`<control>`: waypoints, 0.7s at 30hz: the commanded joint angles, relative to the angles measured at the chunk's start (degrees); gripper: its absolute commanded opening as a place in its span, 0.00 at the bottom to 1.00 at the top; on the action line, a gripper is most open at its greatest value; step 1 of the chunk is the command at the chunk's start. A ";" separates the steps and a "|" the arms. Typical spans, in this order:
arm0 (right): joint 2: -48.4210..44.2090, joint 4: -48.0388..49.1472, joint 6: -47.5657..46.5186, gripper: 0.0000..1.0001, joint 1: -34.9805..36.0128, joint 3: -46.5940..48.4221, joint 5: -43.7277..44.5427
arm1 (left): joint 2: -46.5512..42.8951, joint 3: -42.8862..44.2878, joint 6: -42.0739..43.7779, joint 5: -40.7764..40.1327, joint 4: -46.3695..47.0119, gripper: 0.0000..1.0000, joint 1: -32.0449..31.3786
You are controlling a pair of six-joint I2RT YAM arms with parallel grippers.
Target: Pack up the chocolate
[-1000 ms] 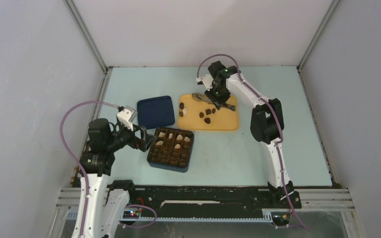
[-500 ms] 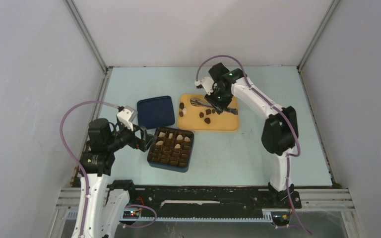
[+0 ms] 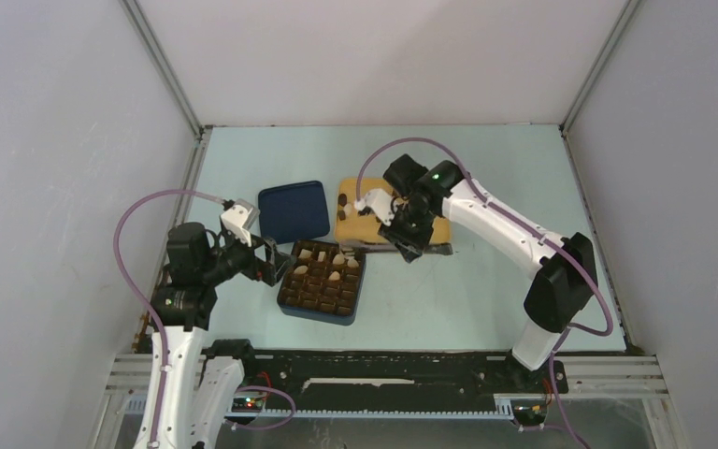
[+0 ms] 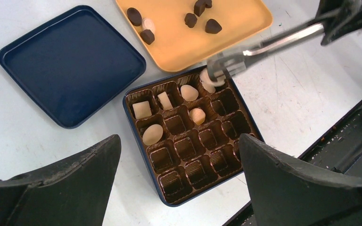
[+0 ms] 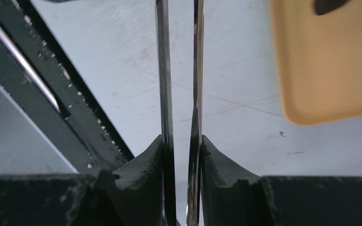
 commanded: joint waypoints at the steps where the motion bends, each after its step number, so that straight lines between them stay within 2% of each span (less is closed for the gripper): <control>1: -1.94 -2.74 -1.82 0.26 2.53 -1.35 -1.78 | -0.13 -0.81 -0.66 1.08 1.50 0.98 0.21; 13: -1.13 -5.24 -2.54 0.26 5.55 -2.39 -0.51 | -0.16 -0.80 -0.74 0.98 1.46 0.98 0.33; 21: -1.19 -4.97 -2.31 0.36 5.76 -3.12 1.03 | -0.24 -0.80 -0.79 0.92 1.54 0.98 0.40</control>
